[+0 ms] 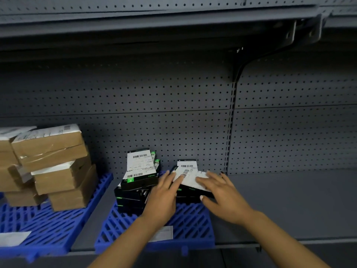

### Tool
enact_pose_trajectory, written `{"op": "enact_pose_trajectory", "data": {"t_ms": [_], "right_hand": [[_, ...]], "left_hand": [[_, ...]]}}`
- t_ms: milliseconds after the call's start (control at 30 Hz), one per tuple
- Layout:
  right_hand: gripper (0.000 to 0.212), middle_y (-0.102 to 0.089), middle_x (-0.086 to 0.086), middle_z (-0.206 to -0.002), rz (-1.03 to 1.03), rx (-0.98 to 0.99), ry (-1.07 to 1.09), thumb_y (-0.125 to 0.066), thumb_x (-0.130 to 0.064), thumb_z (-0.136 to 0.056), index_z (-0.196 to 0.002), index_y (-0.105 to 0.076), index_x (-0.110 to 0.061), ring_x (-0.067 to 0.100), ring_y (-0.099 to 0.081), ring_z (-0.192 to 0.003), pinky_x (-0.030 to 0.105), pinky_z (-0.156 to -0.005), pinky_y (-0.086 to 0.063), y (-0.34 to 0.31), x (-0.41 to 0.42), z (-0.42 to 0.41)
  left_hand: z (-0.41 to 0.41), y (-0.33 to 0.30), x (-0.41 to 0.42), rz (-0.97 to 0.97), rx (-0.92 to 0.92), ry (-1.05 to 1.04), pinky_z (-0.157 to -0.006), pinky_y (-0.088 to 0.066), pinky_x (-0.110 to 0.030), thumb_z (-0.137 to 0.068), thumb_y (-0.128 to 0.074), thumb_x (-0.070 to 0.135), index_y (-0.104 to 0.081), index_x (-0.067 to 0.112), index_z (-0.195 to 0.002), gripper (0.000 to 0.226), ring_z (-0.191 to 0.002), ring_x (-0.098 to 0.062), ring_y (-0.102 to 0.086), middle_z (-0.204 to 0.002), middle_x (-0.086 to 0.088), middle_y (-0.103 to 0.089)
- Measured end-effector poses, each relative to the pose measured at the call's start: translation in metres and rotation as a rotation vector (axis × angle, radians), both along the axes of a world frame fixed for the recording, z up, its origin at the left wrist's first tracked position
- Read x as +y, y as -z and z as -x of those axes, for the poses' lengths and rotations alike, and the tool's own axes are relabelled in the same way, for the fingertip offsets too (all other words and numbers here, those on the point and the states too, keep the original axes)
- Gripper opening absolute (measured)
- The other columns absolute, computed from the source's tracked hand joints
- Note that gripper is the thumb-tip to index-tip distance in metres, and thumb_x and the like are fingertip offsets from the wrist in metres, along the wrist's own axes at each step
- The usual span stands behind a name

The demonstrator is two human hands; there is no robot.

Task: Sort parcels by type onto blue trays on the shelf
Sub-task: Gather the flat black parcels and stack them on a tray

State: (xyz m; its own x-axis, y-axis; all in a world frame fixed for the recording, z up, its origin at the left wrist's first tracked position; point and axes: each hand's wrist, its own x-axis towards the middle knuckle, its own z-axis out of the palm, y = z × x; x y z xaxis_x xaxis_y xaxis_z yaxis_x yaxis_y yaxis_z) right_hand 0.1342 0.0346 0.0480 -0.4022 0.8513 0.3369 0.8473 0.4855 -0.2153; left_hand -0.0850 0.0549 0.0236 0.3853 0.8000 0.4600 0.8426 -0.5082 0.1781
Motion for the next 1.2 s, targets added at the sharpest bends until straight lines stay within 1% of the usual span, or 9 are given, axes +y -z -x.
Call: {"op": "enact_pose_trajectory", "data": {"t_ms": [133,200,300,467,600,700,867,1033,1200], "right_hand": [[0.053,-0.033,-0.009,-0.15,0.005,0.014,0.032,-0.043,-0.037,-0.095,-0.145,-0.029,-0.031,0.007,-0.007,-0.143,0.032,-0.117,0.004,0.001,-0.002,-0.003],[0.053,-0.033,-0.008,-0.15,0.008,0.008,0.016,-0.043,-0.038,-0.094,-0.145,-0.03,-0.031,0.007,-0.008,-0.143,0.032,-0.117,0.001,0.002,-0.003,-0.002],[0.058,-0.034,-0.009,-0.149,-0.032,0.018,-0.01,-0.038,-0.056,-0.092,-0.144,-0.033,-0.031,0.008,-0.012,-0.142,0.031,-0.117,-0.005,0.001,-0.005,-0.001],[0.078,-0.024,-0.007,-0.154,0.026,0.046,0.068,-0.033,-0.077,-0.08,-0.145,-0.03,-0.034,0.01,-0.018,-0.141,0.029,-0.116,-0.015,0.005,-0.005,-0.012],[0.067,-0.028,-0.009,-0.149,0.062,0.061,0.035,-0.048,-0.06,-0.085,-0.144,-0.03,-0.034,0.009,-0.032,-0.132,0.022,-0.109,-0.028,0.012,-0.006,-0.005],[0.051,-0.038,-0.006,-0.138,-0.011,0.069,0.041,-0.051,-0.037,-0.093,-0.142,-0.037,-0.031,0.015,-0.045,-0.121,0.03,-0.102,-0.041,0.017,0.0,0.002],[0.046,-0.04,-0.004,-0.137,-0.038,0.074,0.066,-0.05,-0.035,-0.095,-0.14,-0.041,-0.03,0.017,-0.047,-0.12,0.031,-0.099,-0.043,0.017,0.01,0.004],[0.047,-0.042,-0.003,-0.143,0.026,0.135,0.057,-0.051,-0.032,-0.096,-0.141,-0.039,-0.027,0.016,-0.044,-0.126,0.031,-0.104,-0.039,0.018,0.022,0.011],[0.045,-0.057,0.001,-0.13,0.067,0.186,0.057,-0.052,-0.027,-0.096,-0.139,-0.041,-0.025,0.019,-0.056,-0.112,0.035,-0.091,-0.047,0.014,0.035,0.014]], "left_hand": [[-0.008,-0.004,0.0,-0.097,0.02,0.104,-0.105,-0.038,-0.047,-0.084,-0.052,0.009,-0.033,0.017,-0.145,0.065,-0.121,-0.024,-0.045,-0.13,-0.003,-0.055],[-0.006,-0.008,0.001,0.057,0.004,0.086,-0.11,-0.029,-0.036,-0.093,-0.035,0.026,-0.012,0.02,-0.152,0.063,-0.123,-0.022,-0.04,-0.136,-0.001,-0.048],[-0.001,-0.007,0.013,0.145,-0.032,0.085,-0.113,-0.015,-0.031,-0.092,-0.011,0.05,-0.017,0.029,-0.15,0.061,-0.139,-0.019,-0.02,-0.152,0.004,-0.029],[-0.003,-0.009,0.025,0.35,-0.163,0.039,-0.113,-0.014,-0.032,-0.093,-0.022,0.059,-0.019,0.032,-0.15,0.063,-0.144,-0.01,0.0,-0.158,0.01,-0.007],[0.003,-0.008,0.024,0.381,-0.303,0.146,-0.113,-0.014,-0.03,-0.087,-0.017,0.072,-0.024,0.042,-0.145,0.066,-0.142,-0.005,-0.006,-0.155,0.015,-0.013],[0.01,-0.007,0.021,0.354,-0.219,0.249,-0.111,-0.014,-0.026,-0.074,-0.022,0.087,-0.028,0.051,-0.14,0.076,-0.137,0.004,-0.007,-0.15,0.026,-0.011],[0.013,-0.003,0.029,0.354,-0.155,0.252,-0.111,-0.017,-0.027,-0.088,-0.047,0.059,-0.022,0.051,-0.143,0.061,-0.138,0.002,-0.003,-0.154,0.022,-0.003],[0.015,0.002,0.039,0.521,-0.273,0.254,-0.112,-0.015,-0.023,-0.093,-0.047,0.051,-0.019,0.056,-0.141,0.056,-0.142,-0.002,-0.009,-0.157,0.013,-0.01],[0.009,-0.003,0.045,0.555,-0.262,0.237,-0.11,-0.016,-0.019,-0.098,-0.044,0.041,-0.016,0.043,-0.147,0.057,-0.137,0.0,-0.014,-0.157,0.01,-0.013]]}}
